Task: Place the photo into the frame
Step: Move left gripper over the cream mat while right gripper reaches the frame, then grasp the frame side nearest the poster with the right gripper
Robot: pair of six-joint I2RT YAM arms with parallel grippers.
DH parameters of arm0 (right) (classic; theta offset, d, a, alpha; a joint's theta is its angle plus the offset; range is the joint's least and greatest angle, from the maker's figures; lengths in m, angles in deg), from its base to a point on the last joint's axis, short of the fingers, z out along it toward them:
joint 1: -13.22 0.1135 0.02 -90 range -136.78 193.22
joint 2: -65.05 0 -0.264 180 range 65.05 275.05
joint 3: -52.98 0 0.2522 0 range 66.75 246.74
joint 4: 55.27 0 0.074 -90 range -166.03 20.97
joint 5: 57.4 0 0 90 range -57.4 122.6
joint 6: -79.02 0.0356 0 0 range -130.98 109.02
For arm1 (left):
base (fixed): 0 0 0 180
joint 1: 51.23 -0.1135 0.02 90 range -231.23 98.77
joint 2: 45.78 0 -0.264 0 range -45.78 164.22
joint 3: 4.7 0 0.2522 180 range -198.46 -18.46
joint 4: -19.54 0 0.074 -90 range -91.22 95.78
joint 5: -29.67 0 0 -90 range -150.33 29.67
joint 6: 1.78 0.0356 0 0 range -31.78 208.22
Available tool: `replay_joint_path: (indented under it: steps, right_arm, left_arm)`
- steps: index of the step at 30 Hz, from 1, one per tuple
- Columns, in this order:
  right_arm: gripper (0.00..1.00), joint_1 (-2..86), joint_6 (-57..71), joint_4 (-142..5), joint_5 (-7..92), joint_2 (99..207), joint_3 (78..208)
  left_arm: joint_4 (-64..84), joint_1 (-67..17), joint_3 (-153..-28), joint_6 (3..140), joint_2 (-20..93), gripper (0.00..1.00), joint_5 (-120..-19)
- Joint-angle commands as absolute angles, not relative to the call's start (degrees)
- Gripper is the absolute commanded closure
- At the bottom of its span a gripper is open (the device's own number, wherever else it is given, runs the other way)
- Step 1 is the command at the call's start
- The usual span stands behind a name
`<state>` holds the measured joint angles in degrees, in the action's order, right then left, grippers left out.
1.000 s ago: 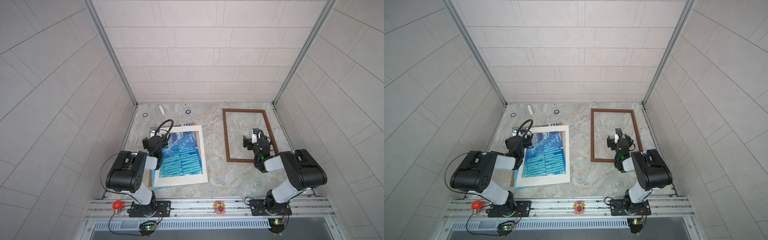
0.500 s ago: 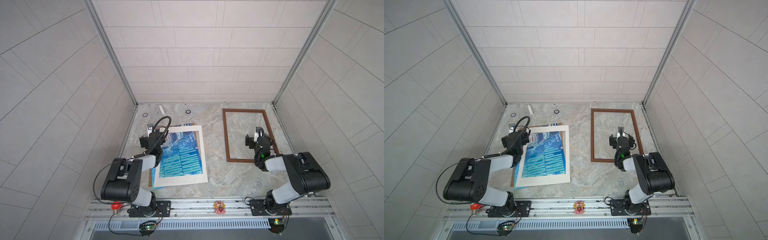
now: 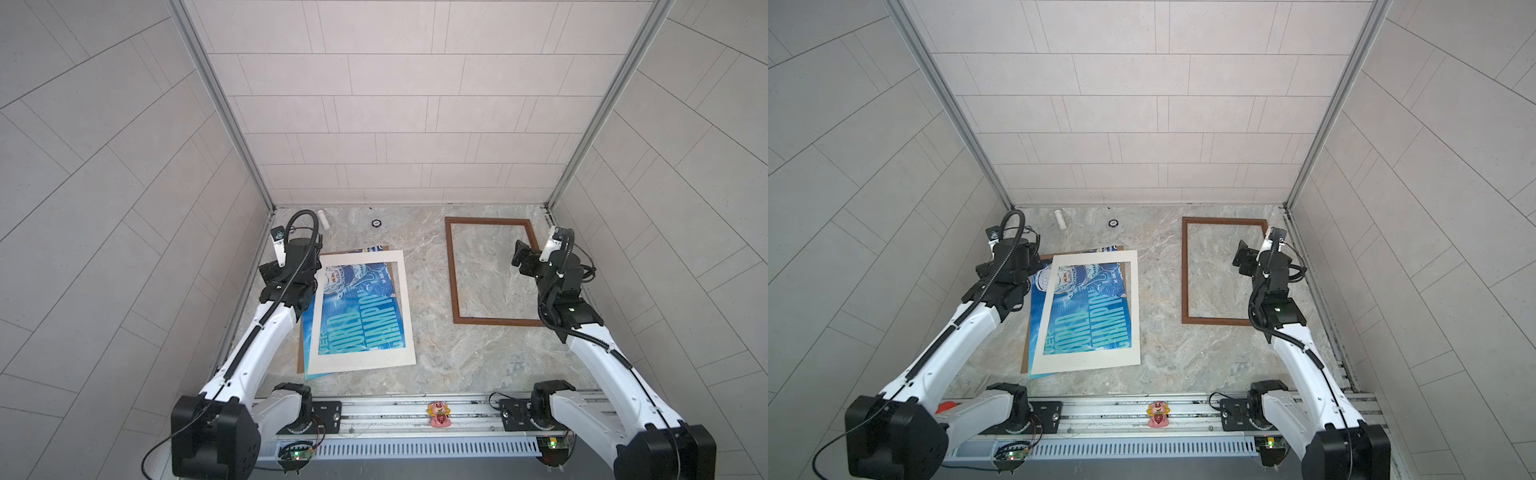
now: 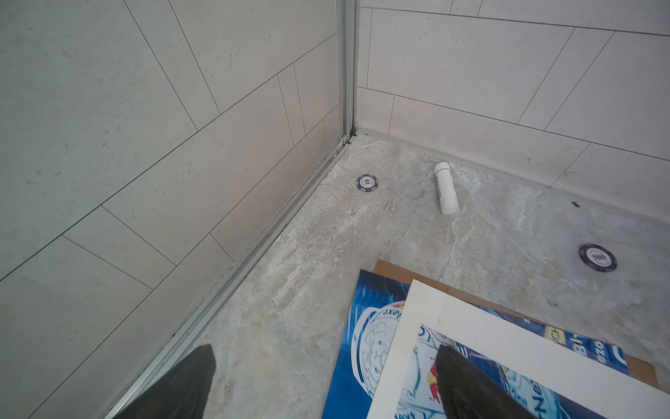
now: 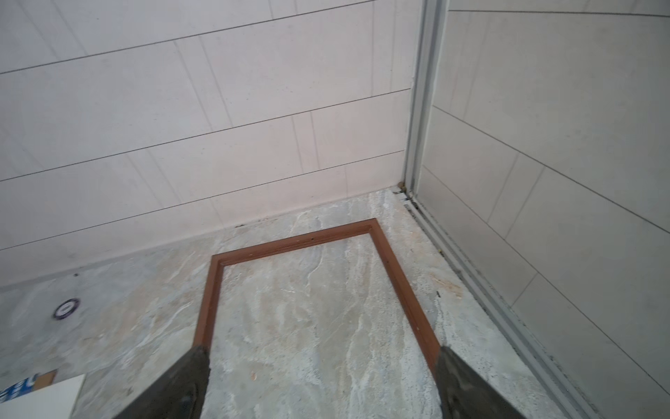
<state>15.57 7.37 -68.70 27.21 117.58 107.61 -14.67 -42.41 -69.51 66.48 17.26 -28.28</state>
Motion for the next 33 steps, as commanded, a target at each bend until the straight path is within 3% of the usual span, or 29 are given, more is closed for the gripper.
replay_joint_path:
  steps: [1,4,12,24,28,33]
  right_arm:
    - [0.14,16.95,12.0,-89.39,41.38,115.56,112.24]
    - [0.17,20.26,11.93,-96.93,46.62,114.66,113.37]
    - [0.18,32.89,13.59,-102.89,43.22,116.74,112.3]
    - [0.25,42.73,13.87,-97.5,29.42,139.98,116.87]
    - [0.33,42.83,13.87,-96.74,29.58,147.82,119.99]
    - [0.35,42.7,13.89,-99.08,30.75,157.37,126.26]
  left_arm:
    - [-34.67,-40.51,-72.29,57.96,15.44,0.02,-33.22]
    - [-38.29,-39.49,-72.24,56.09,14.79,0.1,-42.04]
    - [-40.8,-28.95,-68.96,53.47,16.88,0.19,-51.43]
    - [-37.83,-20.14,-67.02,52.89,17.97,0.22,-53.35]
    - [-35.59,-19.93,-64.65,52.16,16.55,0.24,-53.7]
    - [-33.71,-19.77,-62.85,51.79,15.9,0.23,-54.24]
